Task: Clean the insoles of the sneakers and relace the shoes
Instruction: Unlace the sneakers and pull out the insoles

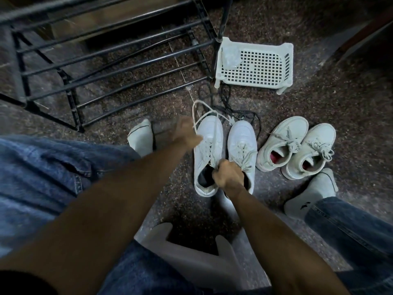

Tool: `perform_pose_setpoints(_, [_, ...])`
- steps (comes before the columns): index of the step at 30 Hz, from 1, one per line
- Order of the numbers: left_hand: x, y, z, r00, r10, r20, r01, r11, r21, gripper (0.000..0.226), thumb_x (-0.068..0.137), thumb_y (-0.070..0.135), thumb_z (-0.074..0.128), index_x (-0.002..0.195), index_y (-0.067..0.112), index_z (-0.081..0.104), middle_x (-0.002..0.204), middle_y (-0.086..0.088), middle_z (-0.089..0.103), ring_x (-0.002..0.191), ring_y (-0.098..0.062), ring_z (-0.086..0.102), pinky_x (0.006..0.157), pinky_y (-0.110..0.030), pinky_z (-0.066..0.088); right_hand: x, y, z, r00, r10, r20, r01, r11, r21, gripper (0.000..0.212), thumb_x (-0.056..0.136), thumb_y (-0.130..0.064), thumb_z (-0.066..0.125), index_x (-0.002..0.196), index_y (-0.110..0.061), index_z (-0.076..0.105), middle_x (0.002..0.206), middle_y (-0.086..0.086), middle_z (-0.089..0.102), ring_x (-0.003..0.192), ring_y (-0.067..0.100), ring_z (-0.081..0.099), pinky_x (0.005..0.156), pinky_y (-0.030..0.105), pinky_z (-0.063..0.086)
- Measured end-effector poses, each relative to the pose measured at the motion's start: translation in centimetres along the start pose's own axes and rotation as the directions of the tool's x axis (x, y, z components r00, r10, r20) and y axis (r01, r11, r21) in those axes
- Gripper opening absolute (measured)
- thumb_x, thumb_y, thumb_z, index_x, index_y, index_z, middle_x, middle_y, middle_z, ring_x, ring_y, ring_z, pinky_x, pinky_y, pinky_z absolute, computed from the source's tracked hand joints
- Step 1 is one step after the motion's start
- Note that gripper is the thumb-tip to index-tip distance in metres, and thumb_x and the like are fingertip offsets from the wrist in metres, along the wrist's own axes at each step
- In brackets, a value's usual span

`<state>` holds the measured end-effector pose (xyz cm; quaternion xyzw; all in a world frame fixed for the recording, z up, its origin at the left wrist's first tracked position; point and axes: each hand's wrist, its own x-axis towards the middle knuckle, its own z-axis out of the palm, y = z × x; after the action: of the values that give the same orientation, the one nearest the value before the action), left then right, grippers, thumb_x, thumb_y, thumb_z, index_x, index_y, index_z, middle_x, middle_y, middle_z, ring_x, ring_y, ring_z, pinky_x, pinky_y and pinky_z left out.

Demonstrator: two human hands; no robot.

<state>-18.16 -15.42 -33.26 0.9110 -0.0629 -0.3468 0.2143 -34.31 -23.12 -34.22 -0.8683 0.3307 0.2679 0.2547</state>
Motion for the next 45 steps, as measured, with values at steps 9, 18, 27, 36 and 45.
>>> perform_pose_setpoints(9, [-5.0,-4.4,6.5,0.982,0.045,0.183,-0.115,0.913,0.392,0.035,0.087,0.044,0.055,0.108,0.017,0.062,0.112,-0.012,0.065,0.104,-0.033,0.062,0.083,-0.037,0.049,0.8,-0.2,0.1,0.991,-0.125,0.048,0.131,0.977,-0.167,0.026,0.093,-0.026,0.049,0.113,-0.011,0.057,0.114,0.017,0.064,0.105,0.038,0.06,0.084,0.041,0.047])
perform_pose_setpoints(18, [-2.5,-5.1,3.5,0.985,-0.015,0.172,-0.073,0.865,0.496,0.035,0.082,0.039,0.055,0.108,0.019,0.066,0.118,-0.011,0.064,0.106,-0.032,0.062,0.086,-0.036,0.05,1.5,2.6,-1.9,0.99,-0.143,0.023,0.144,0.962,-0.23,0.033,0.096,-0.029,0.042,0.116,-0.01,0.058,0.112,0.017,0.064,0.102,0.037,0.061,0.084,0.039,0.047])
perform_pose_setpoints(27, [-3.6,-4.1,4.7,0.981,0.024,0.193,-0.106,0.899,0.424,0.031,0.081,0.042,0.059,0.098,0.018,0.066,0.112,-0.012,0.066,0.101,-0.034,0.063,0.081,-0.037,0.049,0.5,1.5,-1.3,0.992,0.056,-0.109,-0.062,0.997,-0.052,0.024,0.094,-0.027,0.049,0.107,-0.011,0.061,0.108,0.016,0.067,0.1,0.036,0.062,0.082,0.038,0.046])
perform_pose_setpoints(36, [-2.7,-4.0,5.9,0.973,0.016,0.231,-0.066,0.975,0.211,0.017,0.074,0.033,0.064,0.075,0.02,0.054,0.097,-0.013,0.068,0.089,-0.033,0.064,0.076,-0.036,0.052,-1.3,-0.6,1.7,0.974,0.145,0.174,-0.174,0.971,0.163,0.038,0.087,-0.018,0.052,0.125,-0.021,0.059,0.125,0.012,0.062,0.116,0.034,0.056,0.095,0.039,0.046])
perform_pose_setpoints(45, [-2.0,-5.3,5.6,0.964,-0.001,0.267,-0.011,0.999,0.044,0.033,0.074,0.023,0.072,0.055,0.011,0.048,0.08,-0.021,0.065,0.078,-0.033,0.065,0.061,-0.029,0.042,1.5,-2.4,2.4,0.907,0.31,0.285,-0.381,0.892,0.242,0.052,0.086,-0.031,0.056,0.13,-0.003,0.05,0.13,0.017,0.055,0.115,0.037,0.057,0.094,0.044,0.049])
